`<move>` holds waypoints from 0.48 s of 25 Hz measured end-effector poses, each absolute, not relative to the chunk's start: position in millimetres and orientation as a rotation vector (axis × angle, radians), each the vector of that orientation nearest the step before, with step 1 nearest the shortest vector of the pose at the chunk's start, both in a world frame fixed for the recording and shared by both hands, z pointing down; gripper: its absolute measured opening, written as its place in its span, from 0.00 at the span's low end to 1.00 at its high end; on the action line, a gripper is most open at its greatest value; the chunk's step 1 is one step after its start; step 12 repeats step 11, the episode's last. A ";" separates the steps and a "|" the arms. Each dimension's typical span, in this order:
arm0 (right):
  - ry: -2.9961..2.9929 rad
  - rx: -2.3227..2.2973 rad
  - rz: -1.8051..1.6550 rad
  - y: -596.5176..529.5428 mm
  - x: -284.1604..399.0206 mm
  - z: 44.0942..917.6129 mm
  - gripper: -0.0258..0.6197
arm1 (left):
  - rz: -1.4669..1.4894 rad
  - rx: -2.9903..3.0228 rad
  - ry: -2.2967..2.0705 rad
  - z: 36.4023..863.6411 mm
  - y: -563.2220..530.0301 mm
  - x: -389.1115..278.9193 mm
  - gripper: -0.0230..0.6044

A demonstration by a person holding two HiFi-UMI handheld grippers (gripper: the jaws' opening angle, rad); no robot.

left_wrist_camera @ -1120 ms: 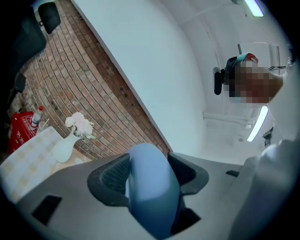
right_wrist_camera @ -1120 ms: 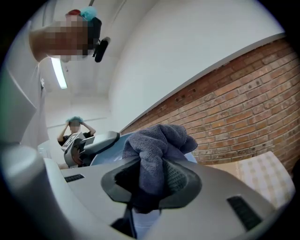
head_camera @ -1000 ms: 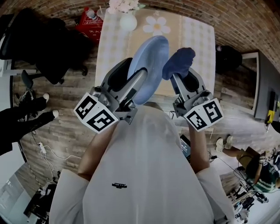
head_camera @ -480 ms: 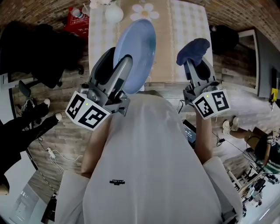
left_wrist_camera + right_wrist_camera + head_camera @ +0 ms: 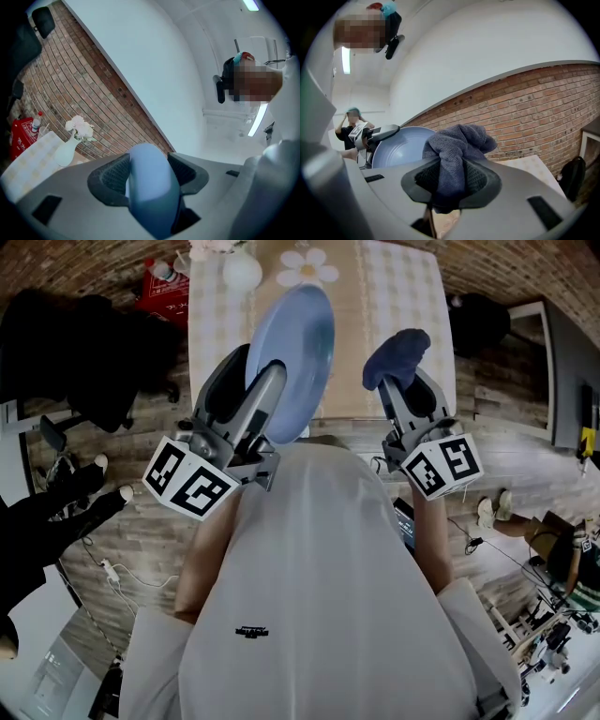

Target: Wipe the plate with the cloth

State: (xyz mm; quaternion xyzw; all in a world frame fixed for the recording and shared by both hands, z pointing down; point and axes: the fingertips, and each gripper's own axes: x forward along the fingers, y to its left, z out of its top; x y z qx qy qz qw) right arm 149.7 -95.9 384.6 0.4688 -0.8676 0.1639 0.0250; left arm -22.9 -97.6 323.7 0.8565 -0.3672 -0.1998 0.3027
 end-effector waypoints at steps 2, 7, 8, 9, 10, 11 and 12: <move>-2.684 1.432 0.506 -95.6 145.1 385.8 0.22 | -0.528 2.266 -0.973 325.0 -97.7 -23.9 0.43; -2.691 1.413 0.496 -95.5 138.1 385.7 0.22 | -0.533 2.258 -0.976 328.2 -97.0 -27.2 0.43; -2.692 1.414 0.495 -95.4 138.0 385.1 0.22 | -0.534 2.256 -0.976 328.3 -96.7 -27.3 0.43; -2.692 1.415 0.494 -95.2 138.0 384.5 0.22 | -0.535 2.255 -0.976 328.3 -96.4 -27.4 0.43; -2.692 1.416 0.494 -95.1 137.9 384.0 0.22 | -0.536 2.254 -0.975 328.3 -96.0 -27.4 0.43; -2.693 1.417 0.493 -94.9 137.9 383.4 0.22 | -0.537 2.253 -0.975 328.2 -95.6 -27.4 0.43; -2.693 1.417 0.493 -94.9 137.9 383.4 0.22 | -0.537 2.253 -0.975 328.2 -95.6 -27.4 0.43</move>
